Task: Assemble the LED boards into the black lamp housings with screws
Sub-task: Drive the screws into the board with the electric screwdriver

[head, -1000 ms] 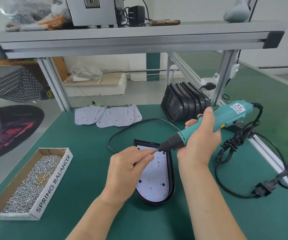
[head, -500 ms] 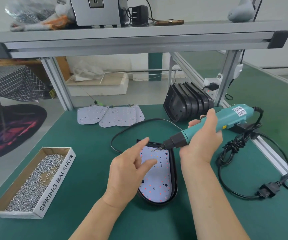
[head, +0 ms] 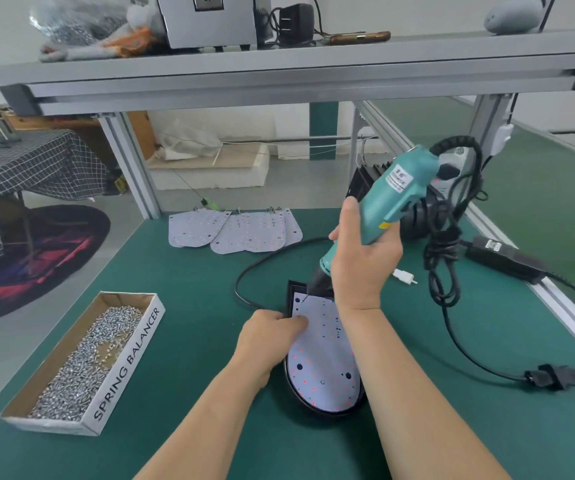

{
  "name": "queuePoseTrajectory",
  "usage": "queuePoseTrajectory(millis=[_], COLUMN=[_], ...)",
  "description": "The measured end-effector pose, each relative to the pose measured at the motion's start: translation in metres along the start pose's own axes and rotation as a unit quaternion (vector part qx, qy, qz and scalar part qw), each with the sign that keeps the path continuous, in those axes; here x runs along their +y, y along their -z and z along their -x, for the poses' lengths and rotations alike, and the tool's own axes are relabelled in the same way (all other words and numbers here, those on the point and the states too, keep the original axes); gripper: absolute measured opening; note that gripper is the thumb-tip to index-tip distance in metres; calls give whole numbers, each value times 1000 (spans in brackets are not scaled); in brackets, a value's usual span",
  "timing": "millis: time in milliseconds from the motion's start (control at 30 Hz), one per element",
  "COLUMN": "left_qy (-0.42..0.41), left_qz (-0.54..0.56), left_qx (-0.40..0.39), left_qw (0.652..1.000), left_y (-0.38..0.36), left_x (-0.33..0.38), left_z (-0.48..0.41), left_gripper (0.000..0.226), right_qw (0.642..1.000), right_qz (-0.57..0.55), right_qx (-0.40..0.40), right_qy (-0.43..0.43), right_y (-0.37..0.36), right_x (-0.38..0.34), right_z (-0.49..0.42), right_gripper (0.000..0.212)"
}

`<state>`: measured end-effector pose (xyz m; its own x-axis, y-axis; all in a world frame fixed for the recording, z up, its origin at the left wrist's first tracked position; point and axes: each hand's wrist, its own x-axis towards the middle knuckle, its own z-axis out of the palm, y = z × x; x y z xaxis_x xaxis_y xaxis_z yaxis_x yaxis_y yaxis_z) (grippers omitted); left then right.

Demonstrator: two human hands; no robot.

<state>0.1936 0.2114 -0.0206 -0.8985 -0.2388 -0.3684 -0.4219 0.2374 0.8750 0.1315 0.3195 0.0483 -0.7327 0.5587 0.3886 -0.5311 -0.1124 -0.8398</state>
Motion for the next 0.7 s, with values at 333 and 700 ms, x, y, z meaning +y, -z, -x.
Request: queuePoseTrajectory(millis=[333, 700], left_qy=[6, -3], left_qz=[12, 16], left_qx=[4, 12], left_qw=[1000, 1000], left_y=[-1, -2], left_x=[-7, -10], left_z=[-7, -8], left_gripper=[29, 29], right_qw=[998, 996], right_qz=[41, 47], right_qx=[-38, -67], right_qy=[18, 34], right_y=[-6, -12], right_x=[11, 18], right_z=[11, 12], right_gripper=[24, 24])
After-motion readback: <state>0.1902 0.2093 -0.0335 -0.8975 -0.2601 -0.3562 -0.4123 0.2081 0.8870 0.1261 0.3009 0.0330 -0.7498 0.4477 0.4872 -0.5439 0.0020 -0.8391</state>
